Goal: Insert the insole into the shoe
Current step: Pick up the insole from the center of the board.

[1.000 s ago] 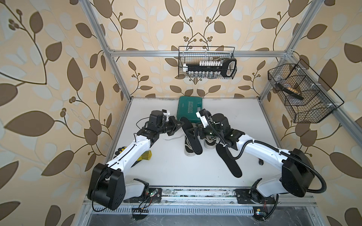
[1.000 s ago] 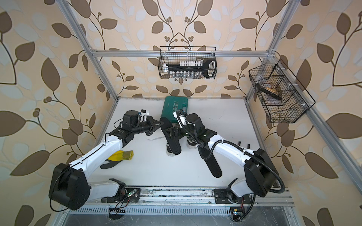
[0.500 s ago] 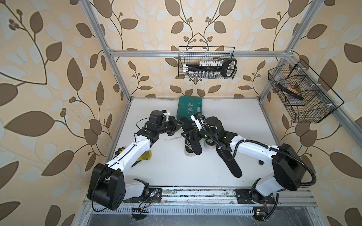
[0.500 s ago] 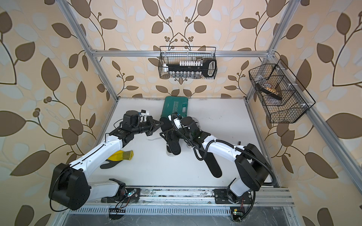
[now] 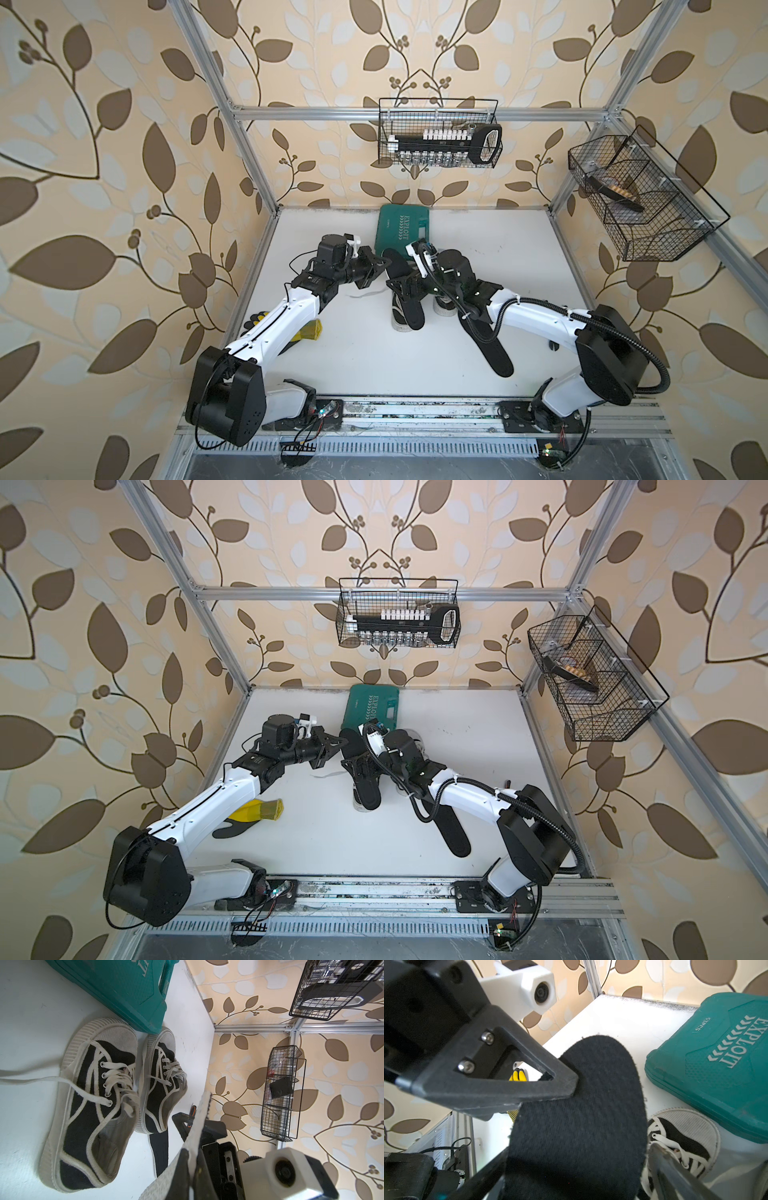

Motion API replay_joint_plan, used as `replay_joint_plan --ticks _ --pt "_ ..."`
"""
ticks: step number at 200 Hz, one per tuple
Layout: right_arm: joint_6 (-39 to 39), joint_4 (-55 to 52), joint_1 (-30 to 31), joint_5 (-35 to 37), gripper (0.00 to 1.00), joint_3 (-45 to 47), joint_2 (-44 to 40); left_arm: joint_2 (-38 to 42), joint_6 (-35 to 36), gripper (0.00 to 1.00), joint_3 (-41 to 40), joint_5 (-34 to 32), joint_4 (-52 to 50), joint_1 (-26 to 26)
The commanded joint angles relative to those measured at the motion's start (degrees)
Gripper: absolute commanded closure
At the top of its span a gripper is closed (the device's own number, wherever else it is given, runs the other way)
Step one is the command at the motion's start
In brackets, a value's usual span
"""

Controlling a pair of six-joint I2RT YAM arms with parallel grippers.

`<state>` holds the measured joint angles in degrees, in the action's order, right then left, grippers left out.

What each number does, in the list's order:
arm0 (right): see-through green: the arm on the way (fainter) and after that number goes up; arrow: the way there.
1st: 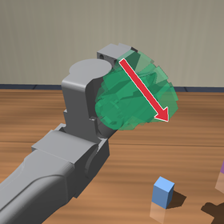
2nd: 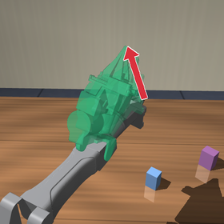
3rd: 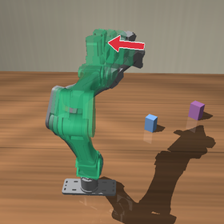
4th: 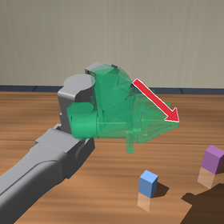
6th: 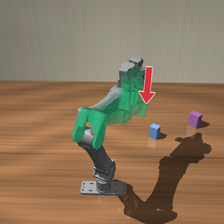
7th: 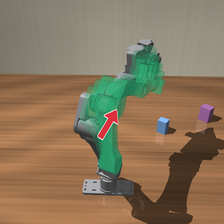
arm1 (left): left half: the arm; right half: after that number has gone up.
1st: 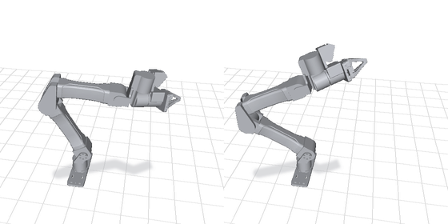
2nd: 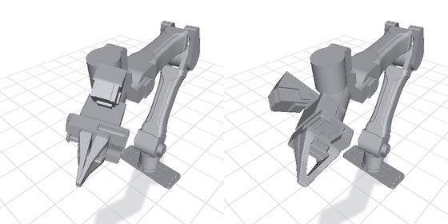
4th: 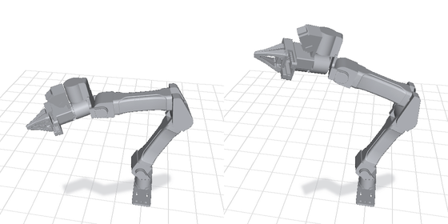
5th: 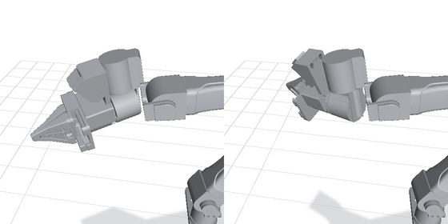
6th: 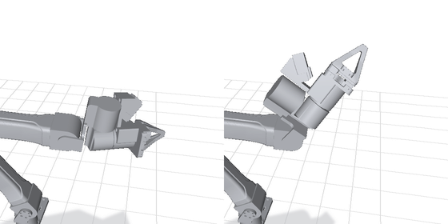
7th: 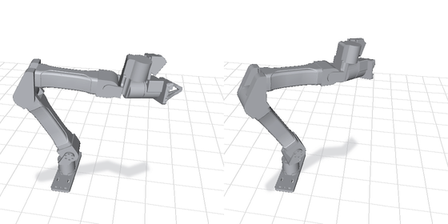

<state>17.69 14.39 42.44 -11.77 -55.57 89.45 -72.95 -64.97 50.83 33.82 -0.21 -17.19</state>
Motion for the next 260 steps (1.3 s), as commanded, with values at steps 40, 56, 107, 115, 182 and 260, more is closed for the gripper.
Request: replay_joint_plan --ticks 40,56,107,115,182,260 --pt "-0.7 -1.3 0.8 0.1 0.01 -1.4 2.0 0.4 -1.1 1.00 0.6 -1.3 2.2 0.2" --pt "-1.0 -0.8 1.6 0.6 0.01 -0.8 1.7 0.4 -1.3 1.00 0.6 -1.2 2.4 0.3" --pt "-0.2 0.0 2.1 2.5 0.01 -0.4 -0.4 0.5 -0.7 1.00 0.1 -1.7 1.5 0.4" --pt "-0.5 0.3 2.1 2.4 0.01 -0.2 -0.2 0.7 -0.8 1.00 0.0 -1.6 1.6 0.4" --pt "-1.4 0.9 1.8 2.8 0.24 -0.1 -0.1 1.5 -0.6 1.00 -1.0 -1.6 1.0 0.4" --pt "-3.0 -13.0 0.7 2.1 0.45 -4.9 -0.1 1.1 -0.3 0.51 -1.0 -1.4 1.0 0.5"
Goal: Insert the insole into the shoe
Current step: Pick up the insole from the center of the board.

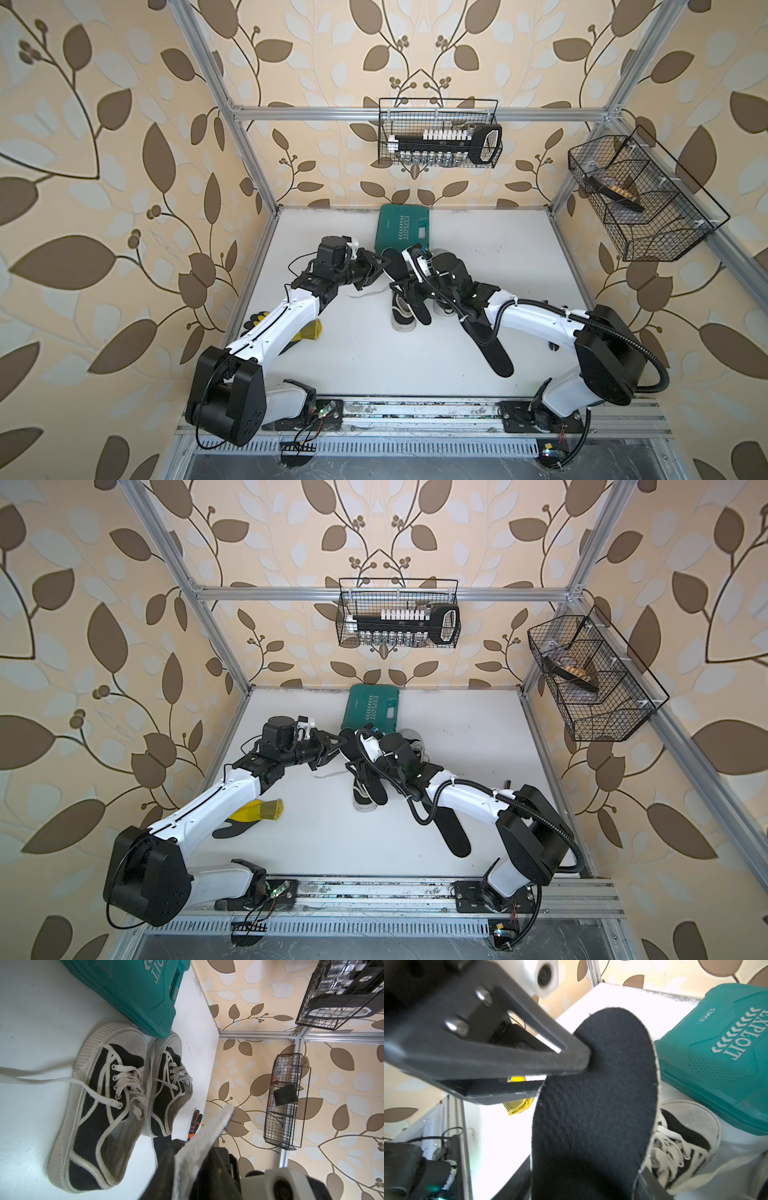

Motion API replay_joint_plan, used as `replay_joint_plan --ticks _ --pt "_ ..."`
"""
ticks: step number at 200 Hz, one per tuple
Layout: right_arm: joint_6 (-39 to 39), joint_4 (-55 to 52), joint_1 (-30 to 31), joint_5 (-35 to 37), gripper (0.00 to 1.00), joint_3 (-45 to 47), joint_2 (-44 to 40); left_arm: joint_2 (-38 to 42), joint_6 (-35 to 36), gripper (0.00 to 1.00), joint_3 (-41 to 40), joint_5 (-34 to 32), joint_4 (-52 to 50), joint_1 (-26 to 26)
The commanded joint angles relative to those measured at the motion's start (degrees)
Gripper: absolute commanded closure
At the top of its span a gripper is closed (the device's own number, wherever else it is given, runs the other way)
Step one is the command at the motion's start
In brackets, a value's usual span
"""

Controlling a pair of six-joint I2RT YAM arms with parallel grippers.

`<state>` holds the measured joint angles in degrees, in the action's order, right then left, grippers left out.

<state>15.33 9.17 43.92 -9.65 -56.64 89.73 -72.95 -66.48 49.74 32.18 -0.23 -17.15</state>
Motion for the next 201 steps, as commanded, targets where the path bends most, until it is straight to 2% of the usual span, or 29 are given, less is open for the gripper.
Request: replay_joint_plan --ticks 1,28,50,62,77,96,113,140,158,201 --pt "-0.5 -8.2 -0.8 -0.1 0.45 -3.9 -0.4 1.1 1.2 0.51 0.1 0.2 1.0 0.4" --pt "-0.4 -14.8 -1.9 -2.4 0.49 -6.3 0.2 0.8 2.6 0.38 0.8 0.4 -0.1 0.4" --pt "-0.7 -22.4 -3.0 -2.0 0.49 -8.7 -0.5 0.2 9.2 0.34 4.7 0.1 -6.2 0.4" --pt "-1.2 -27.9 -3.2 -1.2 0.49 -10.4 -1.1 -0.7 16.6 0.33 9.6 -2.0 -14.5 0.4" --pt "-2.1 -33.9 -5.5 0.5 0.49 -11.3 -2.6 -2.5 30.0 0.32 16.5 -5.9 -26.0 0.1" --pt "-2.3 -38.4 -7.7 1.9 0.49 -9.8 -6.0 -5.2 47.0 0.30 23.3 -12.1 -35.8 -2.0" --pt "-1.7 -40.8 -10.2 1.9 0.49 -7.5 -9.1 -7.7 62.3 0.28 26.7 -16.3 -40.6 -5.8" --pt "-1.4 -44.4 -14.0 1.2 0.49 -5.1 -12.8 -11.5 82.7 0.28 27.1 -17.6 -42.8 -12.2" --pt "-1.9 -46.0 -15.8 1.2 0.49 -3.9 -14.6 -12.9 90.6 0.29 26.1 -18.6 -41.3 -15.6" --pt "-3.5 -47.9 -20.7 -0.7 0.50 -2.2 -17.5 -17.7 101.3 0.38 26.2 -20.1 -40.6 -19.2"
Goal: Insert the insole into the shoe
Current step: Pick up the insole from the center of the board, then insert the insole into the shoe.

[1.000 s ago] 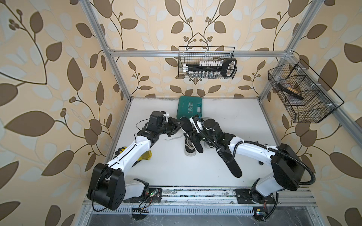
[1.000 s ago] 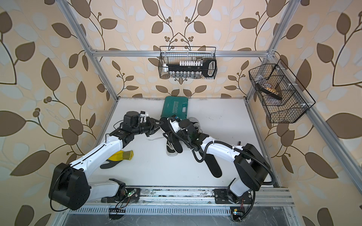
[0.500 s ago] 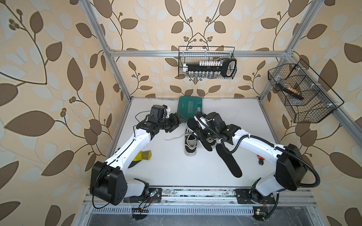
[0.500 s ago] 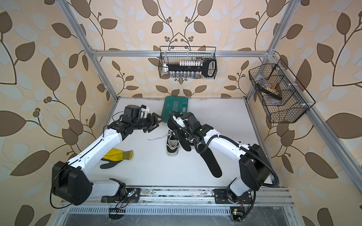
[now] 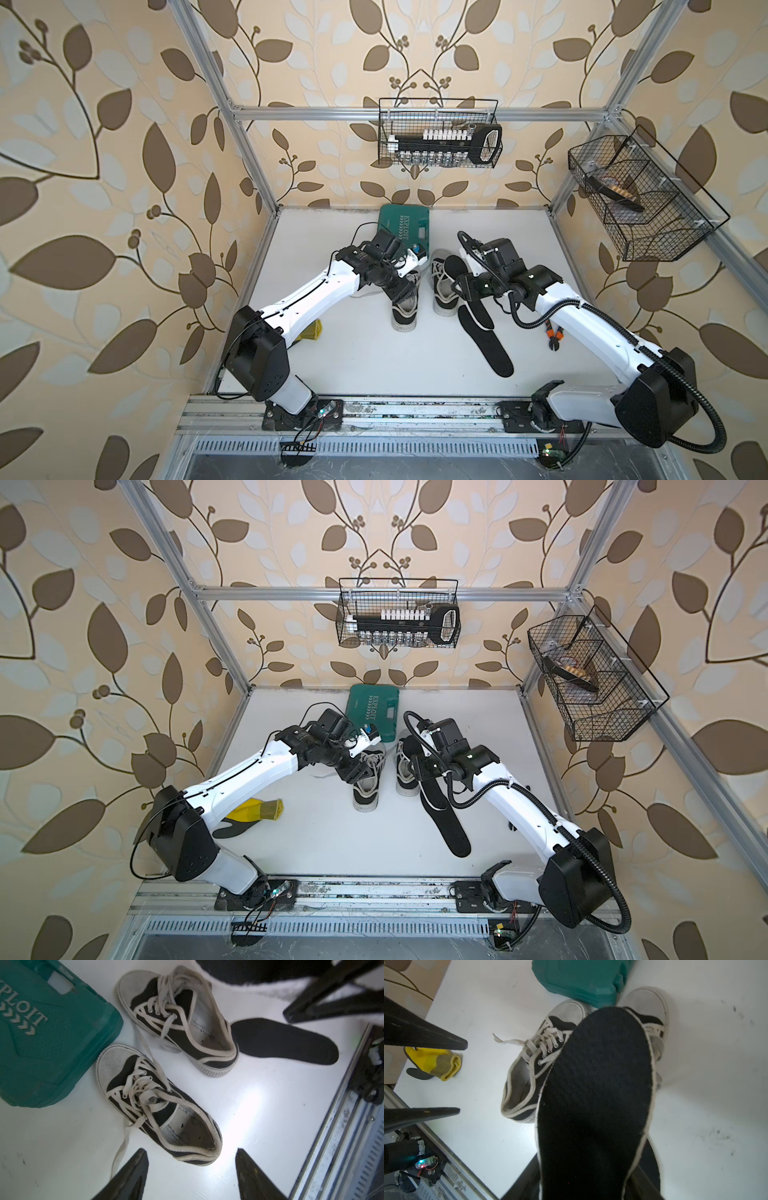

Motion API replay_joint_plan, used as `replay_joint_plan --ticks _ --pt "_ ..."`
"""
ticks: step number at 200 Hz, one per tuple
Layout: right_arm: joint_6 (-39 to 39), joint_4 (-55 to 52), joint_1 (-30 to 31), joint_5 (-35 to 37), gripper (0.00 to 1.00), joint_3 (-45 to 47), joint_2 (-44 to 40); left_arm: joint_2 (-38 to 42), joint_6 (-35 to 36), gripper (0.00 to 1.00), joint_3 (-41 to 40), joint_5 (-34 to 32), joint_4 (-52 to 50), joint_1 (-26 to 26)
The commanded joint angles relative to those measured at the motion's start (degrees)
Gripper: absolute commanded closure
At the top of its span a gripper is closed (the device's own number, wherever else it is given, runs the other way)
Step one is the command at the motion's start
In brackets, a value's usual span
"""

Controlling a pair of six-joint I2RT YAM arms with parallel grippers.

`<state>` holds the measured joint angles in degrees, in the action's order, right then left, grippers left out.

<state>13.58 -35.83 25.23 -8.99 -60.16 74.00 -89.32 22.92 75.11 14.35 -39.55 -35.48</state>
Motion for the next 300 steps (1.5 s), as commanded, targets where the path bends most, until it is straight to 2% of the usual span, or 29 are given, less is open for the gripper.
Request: replay_joint_plan --ticks 1,42,77,108,136,172,222,254,300 --pt "-1.8 -2.9 -2.1 -1.4 0.50 1.4 -1.7 -1.6 12.0 0.39 0.9 -2.2 -1.3 -0.8" --pt "-3.1 -3.2 -4.9 -3.0 0.51 2.0 -2.0 -5.8 16.7 0.54 1.5 -1.7 -1.9 -1.6" --pt "-3.8 -3.3 -6.7 -4.0 0.51 1.9 -2.1 -8.8 17.9 0.59 2.2 -2.0 -0.8 -1.6" --pt "-4.3 -3.7 -7.7 -4.4 0.51 2.1 -2.3 -11.7 18.4 0.59 2.7 -2.9 0.1 -1.5" --pt "-4.8 -4.1 -8.7 -5.1 0.52 2.2 -2.6 -13.5 19.0 0.54 1.9 -4.3 2.1 -1.7" --pt "-5.1 -4.7 -9.9 -5.8 0.52 1.7 -3.2 -13.9 21.1 0.49 -1.6 -10.6 8.2 -2.6" --pt "-5.3 -5.2 -10.8 -6.5 0.52 0.5 -3.0 -15.9 21.3 0.50 -3.0 -14.1 11.3 -2.8" --pt "-5.8 -5.9 -11.0 -6.6 0.53 0.2 -2.9 -16.0 18.5 0.64 -1.0 -15.7 10.8 -2.8" --pt "-6.3 -6.5 -11.2 -7.0 0.58 -0.2 -3.2 -16.4 16.1 0.98 3.1 -15.4 7.2 -2.9"
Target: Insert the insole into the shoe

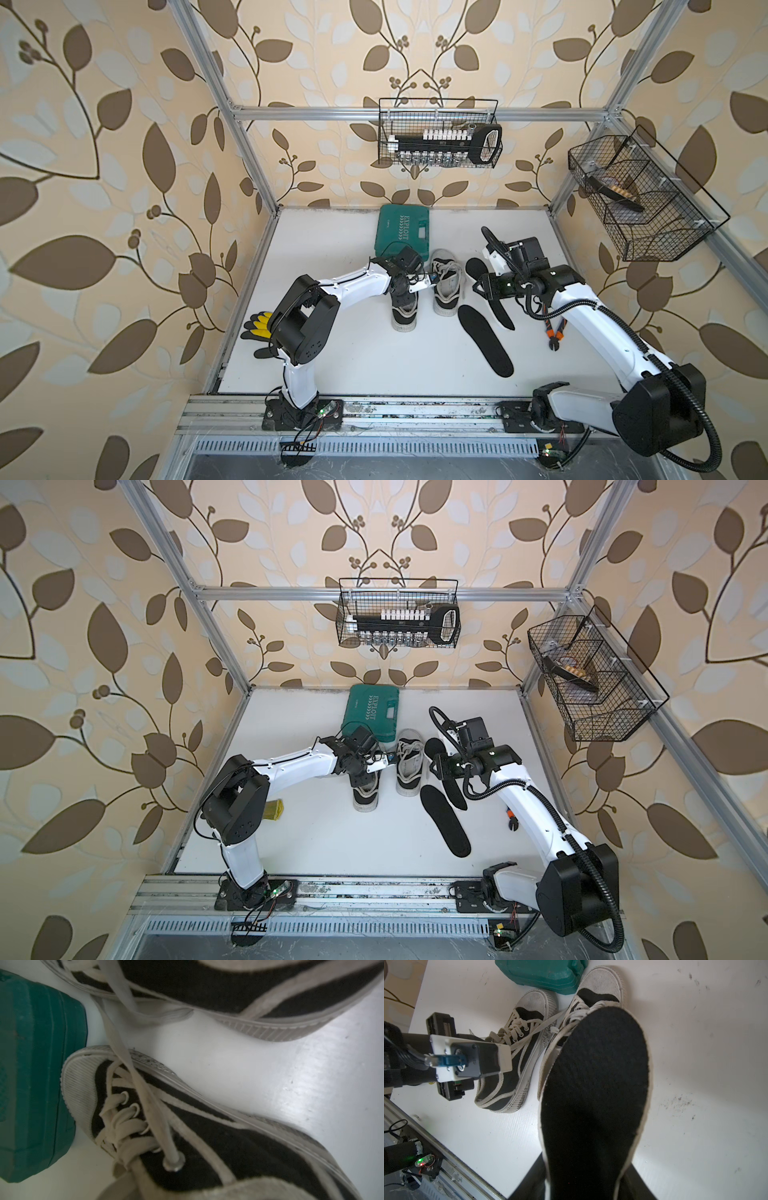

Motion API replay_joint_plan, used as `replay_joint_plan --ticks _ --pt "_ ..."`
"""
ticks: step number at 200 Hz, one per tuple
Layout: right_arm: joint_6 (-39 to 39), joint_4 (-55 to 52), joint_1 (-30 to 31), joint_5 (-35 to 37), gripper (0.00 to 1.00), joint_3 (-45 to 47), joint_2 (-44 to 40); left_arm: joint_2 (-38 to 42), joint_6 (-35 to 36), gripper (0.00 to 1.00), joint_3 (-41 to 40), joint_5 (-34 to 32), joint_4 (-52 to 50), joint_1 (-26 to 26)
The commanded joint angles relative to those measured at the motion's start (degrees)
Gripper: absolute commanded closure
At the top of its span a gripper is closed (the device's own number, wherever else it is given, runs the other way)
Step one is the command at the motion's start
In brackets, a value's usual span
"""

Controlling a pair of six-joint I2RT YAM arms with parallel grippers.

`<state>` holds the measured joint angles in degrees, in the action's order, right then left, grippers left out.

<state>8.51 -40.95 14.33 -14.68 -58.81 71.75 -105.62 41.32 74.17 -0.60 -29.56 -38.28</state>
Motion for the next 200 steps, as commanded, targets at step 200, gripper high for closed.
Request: replay_joint_plan --ticks 200 --pt "-13.4 -17.8 8.3 -0.4 0.67 -8.5 3.9 3.5 -49.2 1.00 7.8 33.2 -20.8 6.3"
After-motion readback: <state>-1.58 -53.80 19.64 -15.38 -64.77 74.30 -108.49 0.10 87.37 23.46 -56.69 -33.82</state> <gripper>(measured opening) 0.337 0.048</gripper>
